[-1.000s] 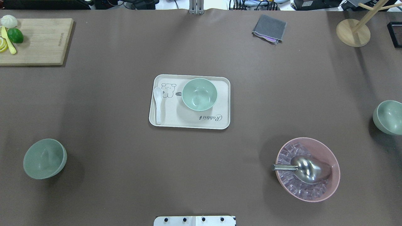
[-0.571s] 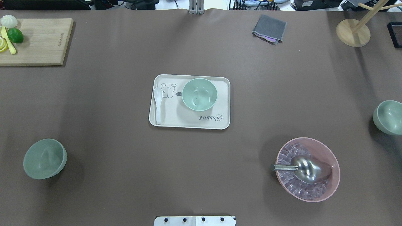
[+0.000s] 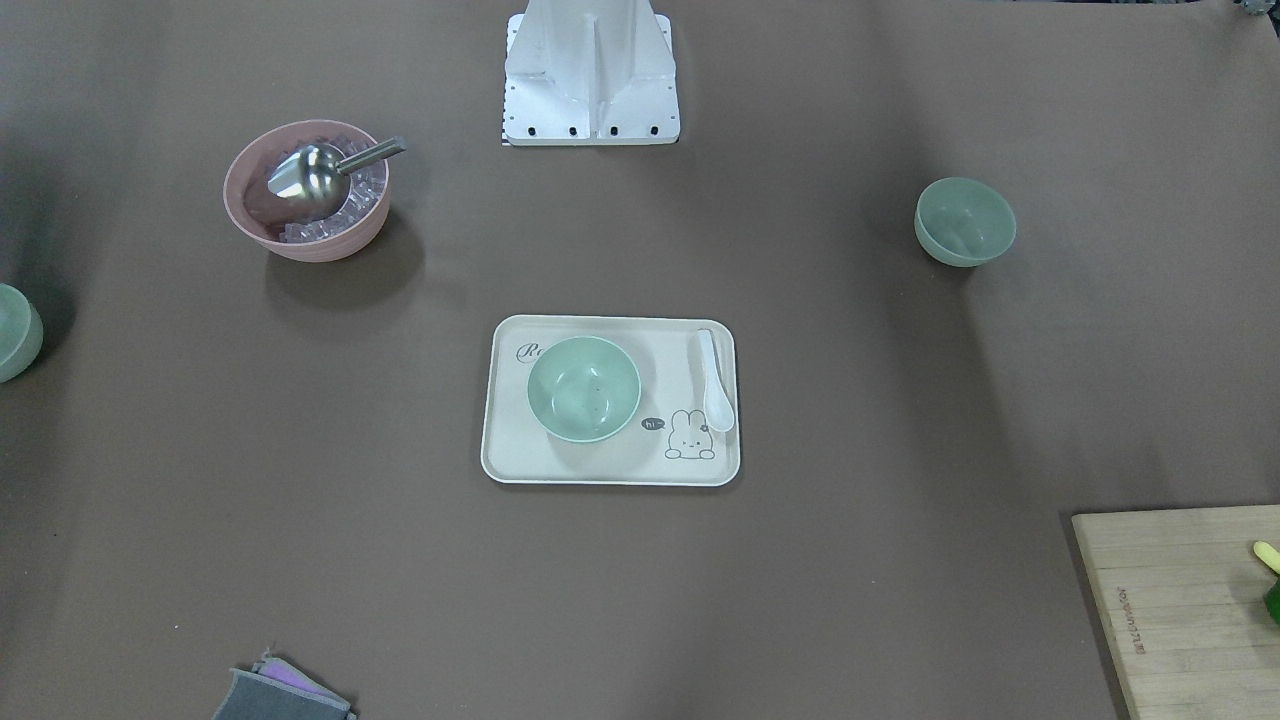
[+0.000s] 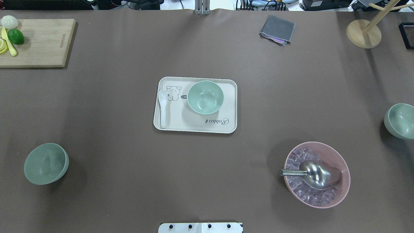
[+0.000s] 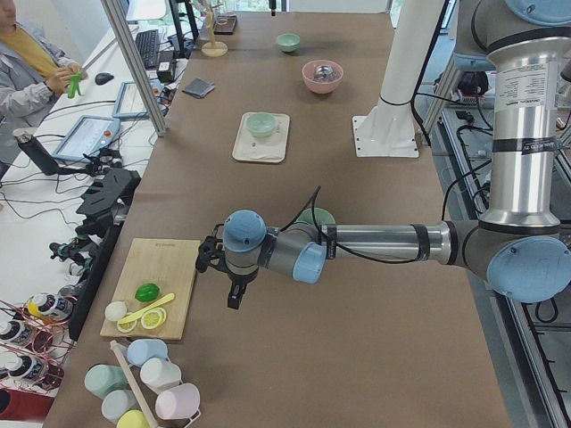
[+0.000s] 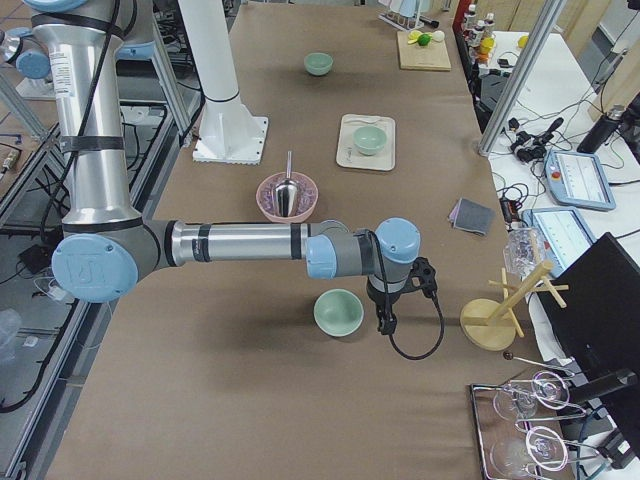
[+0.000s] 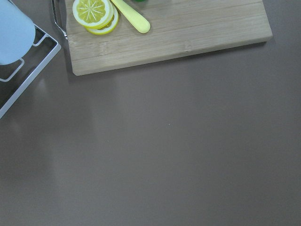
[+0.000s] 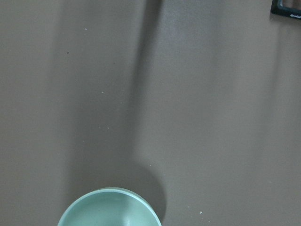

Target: Stack green bowls together

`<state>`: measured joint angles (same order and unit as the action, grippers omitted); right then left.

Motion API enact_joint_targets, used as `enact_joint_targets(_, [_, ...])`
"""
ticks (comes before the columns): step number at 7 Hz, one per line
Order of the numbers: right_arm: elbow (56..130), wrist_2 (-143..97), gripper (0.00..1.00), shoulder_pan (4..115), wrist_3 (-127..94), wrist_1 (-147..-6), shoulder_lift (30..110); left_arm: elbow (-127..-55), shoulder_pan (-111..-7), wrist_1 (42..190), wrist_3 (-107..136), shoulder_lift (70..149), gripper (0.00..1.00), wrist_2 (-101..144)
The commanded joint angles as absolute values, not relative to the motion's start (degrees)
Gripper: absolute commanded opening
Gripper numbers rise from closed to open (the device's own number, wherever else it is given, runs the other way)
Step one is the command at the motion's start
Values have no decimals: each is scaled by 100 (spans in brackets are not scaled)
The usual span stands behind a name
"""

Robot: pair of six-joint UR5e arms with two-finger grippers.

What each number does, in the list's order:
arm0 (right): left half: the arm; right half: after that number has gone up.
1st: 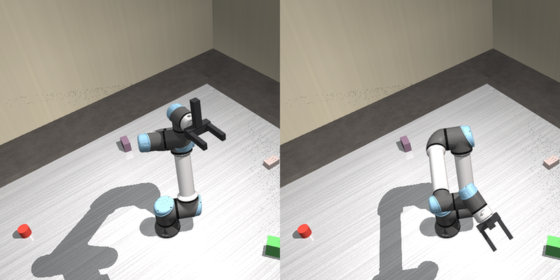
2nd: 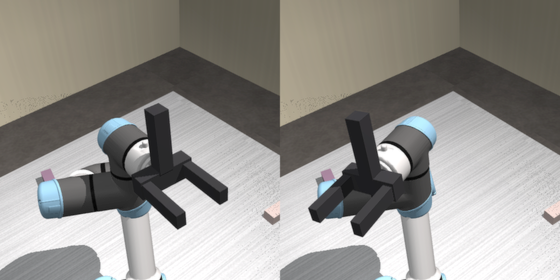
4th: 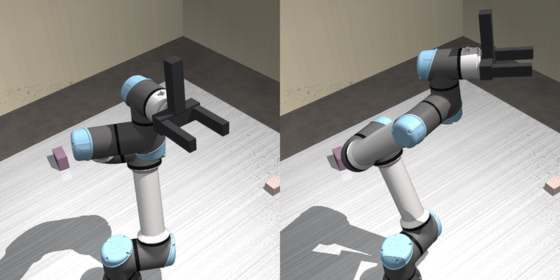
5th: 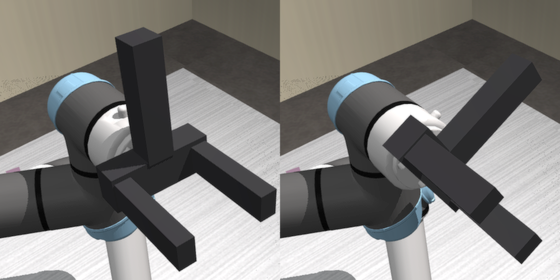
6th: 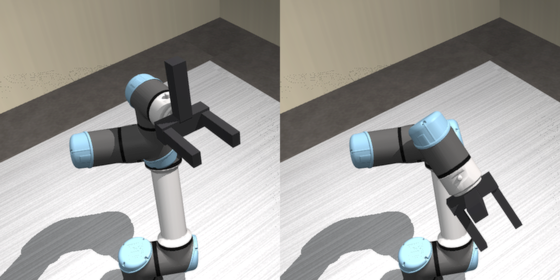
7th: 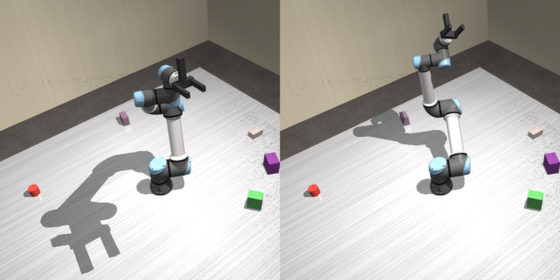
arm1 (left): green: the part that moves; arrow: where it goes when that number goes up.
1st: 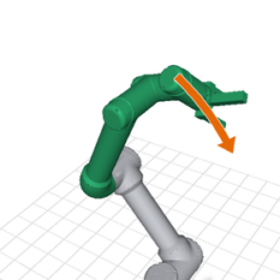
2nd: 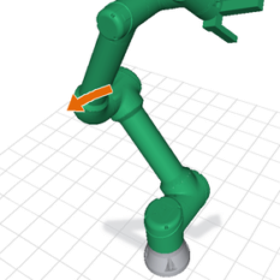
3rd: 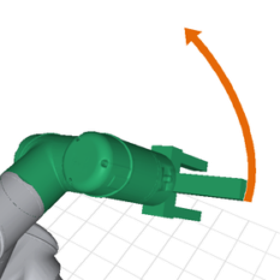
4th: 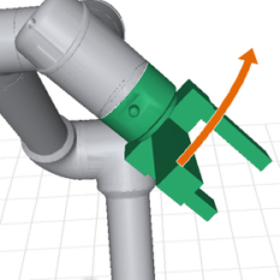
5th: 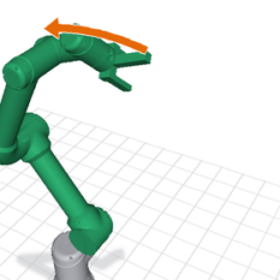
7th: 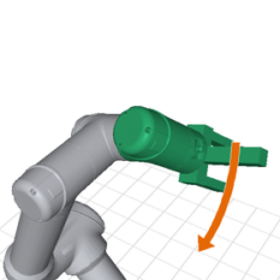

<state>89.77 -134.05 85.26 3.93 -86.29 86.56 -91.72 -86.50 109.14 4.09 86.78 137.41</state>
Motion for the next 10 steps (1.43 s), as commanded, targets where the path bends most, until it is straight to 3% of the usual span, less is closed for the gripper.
enact_joint_targets(1, [9210,-13403,100,8525,378,-8622,8683,-9273,-8648,10951,431,8710,97,13729])
enact_joint_targets(3, [9212,-13290,100,8499,387,-8561,8640,-9761,-8648,10890,439,8509,97,13990])
enact_joint_targets(5, [9185,-13272,100,8255,317,-8341,8640,-9275,-8640,10924,431,8560,98,14036])
enact_joint_targets(6, [9098,-13271,100,8114,273,-8341,8709,-9412,-8405,10934,840,8578,98,14036])
enact_joint_targets(8, [8415,-13280,100,7946,194,-7949,8780,-9457,-7762,11134,1931,8850,98,13957])
enact_joint_targets(10, [7762,-13289,98,7745,-547,-6528,8991,-9457,-7665,11372,2432,8947,98,13966])
